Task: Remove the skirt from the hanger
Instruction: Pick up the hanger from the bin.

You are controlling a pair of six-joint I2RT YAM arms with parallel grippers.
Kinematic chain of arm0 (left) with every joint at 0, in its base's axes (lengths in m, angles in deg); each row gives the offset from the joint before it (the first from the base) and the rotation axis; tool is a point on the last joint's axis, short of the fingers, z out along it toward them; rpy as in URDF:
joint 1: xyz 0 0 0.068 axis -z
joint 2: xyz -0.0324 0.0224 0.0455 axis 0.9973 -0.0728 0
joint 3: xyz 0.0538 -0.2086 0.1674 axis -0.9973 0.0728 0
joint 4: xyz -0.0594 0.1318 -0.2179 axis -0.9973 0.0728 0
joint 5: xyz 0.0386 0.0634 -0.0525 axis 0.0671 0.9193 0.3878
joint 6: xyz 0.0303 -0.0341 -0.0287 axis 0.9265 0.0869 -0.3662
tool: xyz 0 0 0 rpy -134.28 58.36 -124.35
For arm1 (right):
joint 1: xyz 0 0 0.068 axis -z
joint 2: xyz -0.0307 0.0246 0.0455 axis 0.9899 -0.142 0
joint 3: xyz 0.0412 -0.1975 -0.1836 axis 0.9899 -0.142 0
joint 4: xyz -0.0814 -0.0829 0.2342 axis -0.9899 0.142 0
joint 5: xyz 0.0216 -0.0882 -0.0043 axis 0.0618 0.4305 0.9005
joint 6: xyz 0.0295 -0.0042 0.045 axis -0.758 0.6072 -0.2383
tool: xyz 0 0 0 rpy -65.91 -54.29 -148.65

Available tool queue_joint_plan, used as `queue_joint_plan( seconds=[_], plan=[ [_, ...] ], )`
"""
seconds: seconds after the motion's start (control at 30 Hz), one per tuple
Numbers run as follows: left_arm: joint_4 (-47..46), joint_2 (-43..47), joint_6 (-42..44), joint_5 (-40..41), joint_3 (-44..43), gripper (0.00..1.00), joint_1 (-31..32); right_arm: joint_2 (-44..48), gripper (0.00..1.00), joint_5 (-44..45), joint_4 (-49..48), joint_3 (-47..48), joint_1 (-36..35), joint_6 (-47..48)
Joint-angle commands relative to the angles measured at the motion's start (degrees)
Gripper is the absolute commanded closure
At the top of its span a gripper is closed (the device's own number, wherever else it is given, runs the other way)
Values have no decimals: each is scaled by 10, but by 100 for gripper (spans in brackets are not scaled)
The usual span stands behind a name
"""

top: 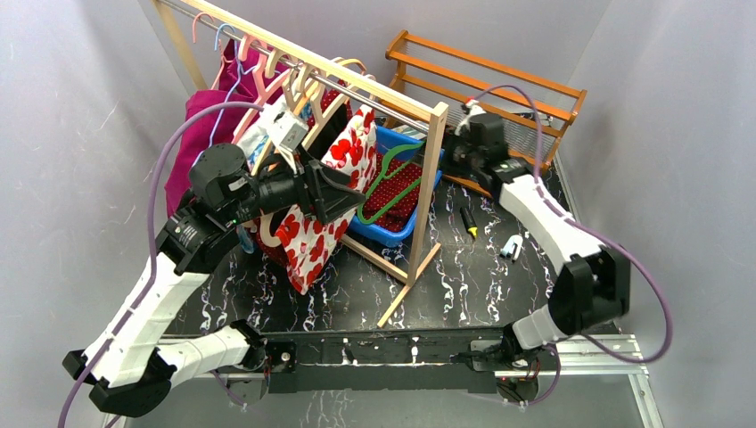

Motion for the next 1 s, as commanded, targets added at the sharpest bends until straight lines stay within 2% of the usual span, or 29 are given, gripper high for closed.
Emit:
queue_joint_plan(
  seconds=[0.0,0.13,0.27,0.47,0.67,0.73,0.87,0.97],
  plan=[
    [11,35,-19,24,21,40,2,-33,2,155,-44,58,-63,-102],
    [9,42,-20,6,16,40,2,-79,2,226,-38,64,-64,-228],
    [7,47,-12,-7,-7,40,1,-121,18,234,-58,74,-64,-296],
    [-3,56,-13,-17,-16,39,1,-187,32,250,-65,103,-62,-378],
    [-3,68,-8,-16,-14,38,2,-250,33,248,-59,143,-64,-441],
    [-1,70,-7,-15,-15,38,2,-263,45,236,-79,139,-66,-452],
    [6,73,-4,-12,-19,37,2,-234,54,241,-119,88,-74,-494],
    [9,72,-1,-10,-19,37,2,-192,68,263,-168,26,-77,-534]
  ],
)
